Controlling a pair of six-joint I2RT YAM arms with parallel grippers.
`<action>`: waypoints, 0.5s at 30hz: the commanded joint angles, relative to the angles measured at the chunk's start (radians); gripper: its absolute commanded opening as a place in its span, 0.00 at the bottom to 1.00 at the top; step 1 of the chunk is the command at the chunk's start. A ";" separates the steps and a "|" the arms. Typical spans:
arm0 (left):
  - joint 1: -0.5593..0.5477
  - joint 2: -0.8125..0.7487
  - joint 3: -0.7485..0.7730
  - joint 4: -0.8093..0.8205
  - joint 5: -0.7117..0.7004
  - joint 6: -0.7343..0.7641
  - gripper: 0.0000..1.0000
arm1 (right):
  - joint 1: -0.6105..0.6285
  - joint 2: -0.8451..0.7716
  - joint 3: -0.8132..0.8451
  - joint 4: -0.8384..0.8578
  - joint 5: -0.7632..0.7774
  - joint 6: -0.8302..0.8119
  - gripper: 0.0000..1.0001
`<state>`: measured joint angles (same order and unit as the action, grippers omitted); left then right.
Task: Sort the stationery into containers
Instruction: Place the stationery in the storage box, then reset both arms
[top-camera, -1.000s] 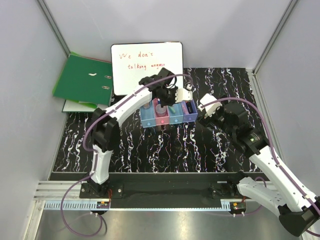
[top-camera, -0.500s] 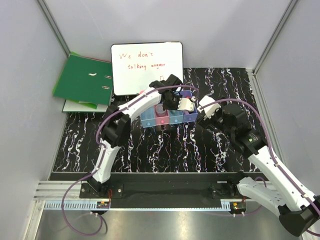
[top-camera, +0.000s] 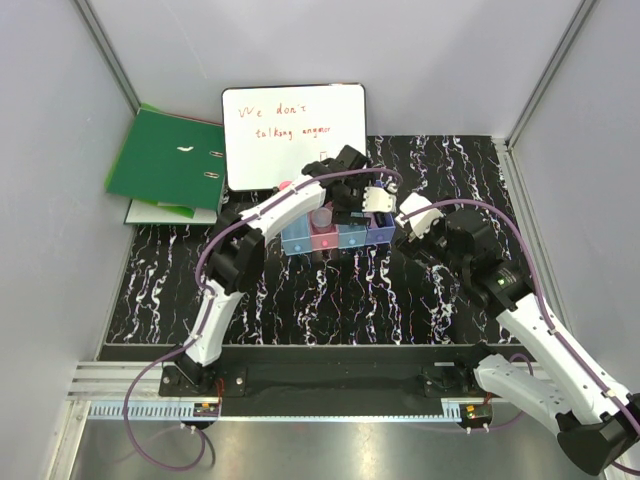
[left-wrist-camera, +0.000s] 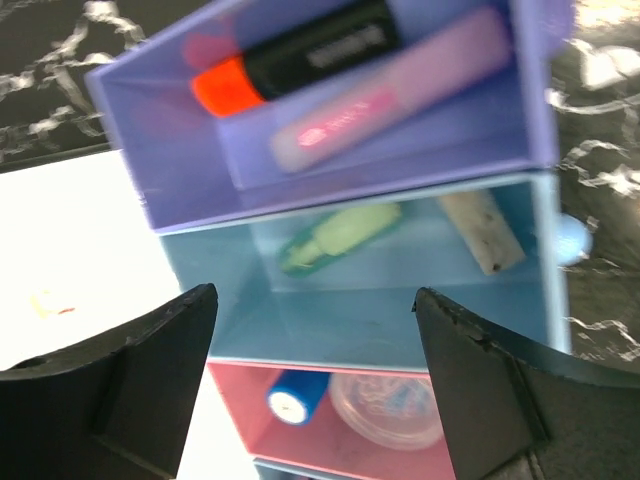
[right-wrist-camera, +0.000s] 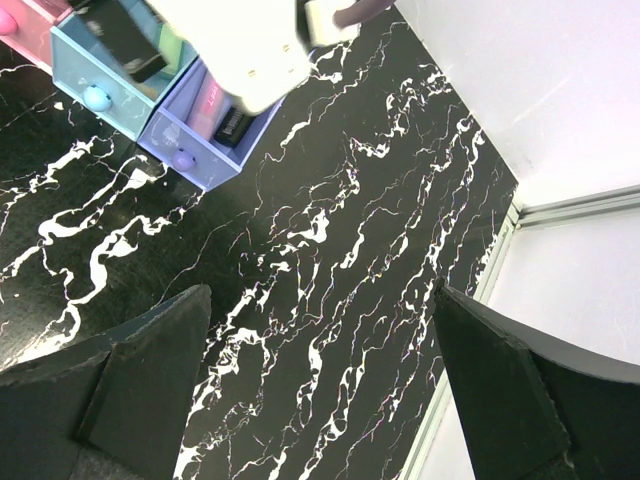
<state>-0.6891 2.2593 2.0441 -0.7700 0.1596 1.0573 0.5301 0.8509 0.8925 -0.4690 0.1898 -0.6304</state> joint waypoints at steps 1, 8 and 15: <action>-0.004 -0.046 0.057 0.129 -0.057 -0.069 0.88 | -0.012 -0.013 0.003 0.023 -0.004 0.008 1.00; -0.001 -0.231 0.028 0.158 -0.051 -0.232 0.99 | -0.018 -0.023 0.032 -0.029 -0.027 0.032 1.00; 0.008 -0.651 -0.255 0.156 -0.141 -0.509 0.99 | -0.018 -0.023 0.132 -0.135 -0.070 0.096 1.00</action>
<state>-0.6888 1.8824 1.9175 -0.6495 0.0925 0.7399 0.5167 0.8433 0.9260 -0.5556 0.1570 -0.5911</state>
